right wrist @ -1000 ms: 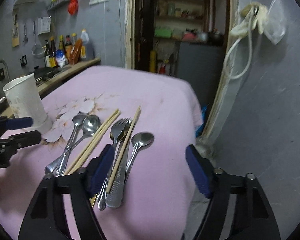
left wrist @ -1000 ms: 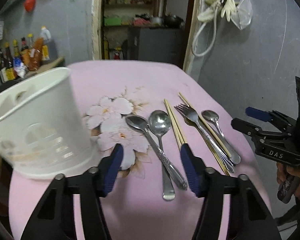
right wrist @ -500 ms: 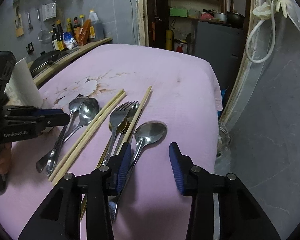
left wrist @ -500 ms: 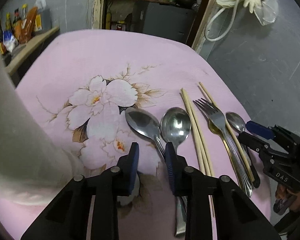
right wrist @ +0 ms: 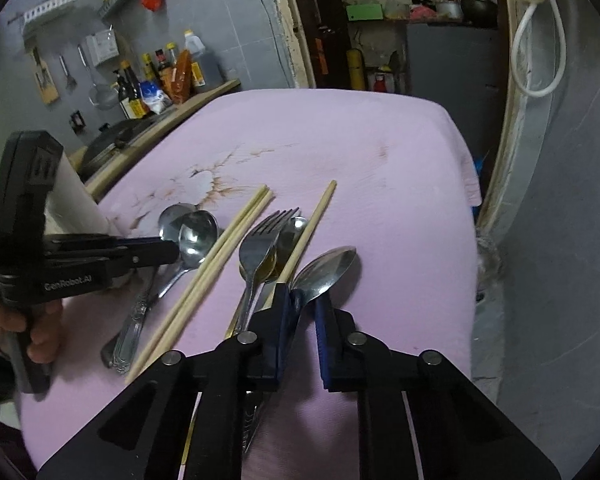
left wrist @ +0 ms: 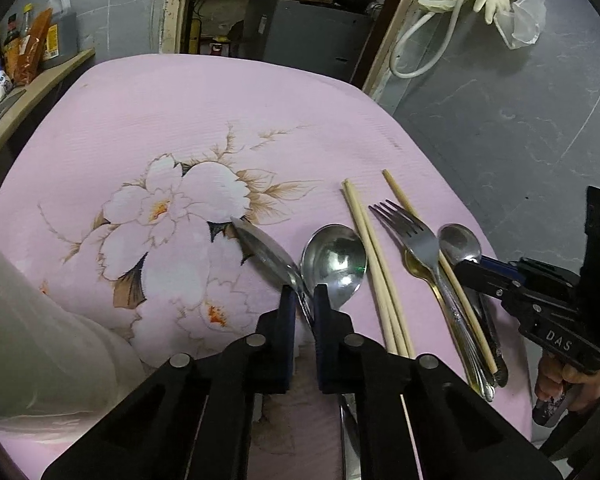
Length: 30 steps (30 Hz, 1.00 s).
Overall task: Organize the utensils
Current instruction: 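Close left tool on the silver spoon handle while right tool closes on the knife, then lift the spoon with left tool while right tool carries the knife to the caddy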
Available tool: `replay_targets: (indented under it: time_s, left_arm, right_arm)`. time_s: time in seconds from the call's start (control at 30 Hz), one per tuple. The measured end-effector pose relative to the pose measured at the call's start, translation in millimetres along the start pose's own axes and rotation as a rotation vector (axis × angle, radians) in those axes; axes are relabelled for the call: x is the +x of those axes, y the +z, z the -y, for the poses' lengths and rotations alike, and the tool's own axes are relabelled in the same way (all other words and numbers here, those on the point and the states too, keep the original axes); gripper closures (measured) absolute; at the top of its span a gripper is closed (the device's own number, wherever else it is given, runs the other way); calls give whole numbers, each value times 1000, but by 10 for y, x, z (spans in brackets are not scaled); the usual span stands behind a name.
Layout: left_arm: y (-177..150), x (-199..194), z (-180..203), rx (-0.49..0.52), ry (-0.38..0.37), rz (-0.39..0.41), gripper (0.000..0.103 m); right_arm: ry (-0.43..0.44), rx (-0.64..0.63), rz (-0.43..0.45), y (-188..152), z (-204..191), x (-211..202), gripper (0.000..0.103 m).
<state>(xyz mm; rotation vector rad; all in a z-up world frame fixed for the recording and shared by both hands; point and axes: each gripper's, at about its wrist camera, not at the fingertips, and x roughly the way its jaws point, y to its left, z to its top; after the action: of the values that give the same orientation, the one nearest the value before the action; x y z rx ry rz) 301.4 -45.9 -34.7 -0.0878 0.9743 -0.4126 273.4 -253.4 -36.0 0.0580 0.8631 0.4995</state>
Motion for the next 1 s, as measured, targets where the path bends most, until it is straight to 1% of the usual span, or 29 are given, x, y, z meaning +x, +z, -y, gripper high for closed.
replay_targets:
  time_s: [0.1, 0.2, 0.23, 0.3, 0.4, 0.47, 0.57, 0.63, 0.77, 0.83, 0.9, 1.0]
  left_arm:
    - [7, 20, 35, 1, -5, 5, 98]
    - [-23, -16, 42, -1, -14, 19, 100]
    - [-37, -34, 55, -2, -17, 27, 100]
    - [-67, -103, 72, -5, -25, 50, 101]
    - [-105, -180, 89, -7, -32, 71, 102]
    - [-130, -230, 101, -11, -45, 86, 102]
    - [-175, -342, 151, 5, -46, 137, 103]
    - [-225, -445, 201, 24, -41, 193, 103]
    - [-326, -634, 300, 62, -8, 309, 103]
    - [-385, -767, 346, 79, 1, 389, 103]
    - [-433, -857, 369, 82, 7, 443, 103]
    - [-461, -1048, 362, 67, 11, 547, 103]
  right_arm:
    - [77, 66, -4, 40, 110, 47, 93]
    - [125, 113, -9, 63, 194, 94, 94]
    - [127, 119, -4, 62, 198, 90, 94]
    - [118, 120, 11, 48, 192, 57, 98]
    - [111, 121, 46, 34, 170, -22, 100]
    - [93, 113, 91, 17, 139, -103, 100]
    - [59, 88, 165, -21, 81, -249, 101]
    - [27, 54, 211, -45, -5, -335, 101]
    - [-72, -56, 321, -130, -291, -518, 101]
    - [-108, -105, 374, -177, -419, -591, 101]
    - [-124, -136, 421, -210, -534, -645, 101]
    - [-127, -160, 478, -202, -662, -707, 101]
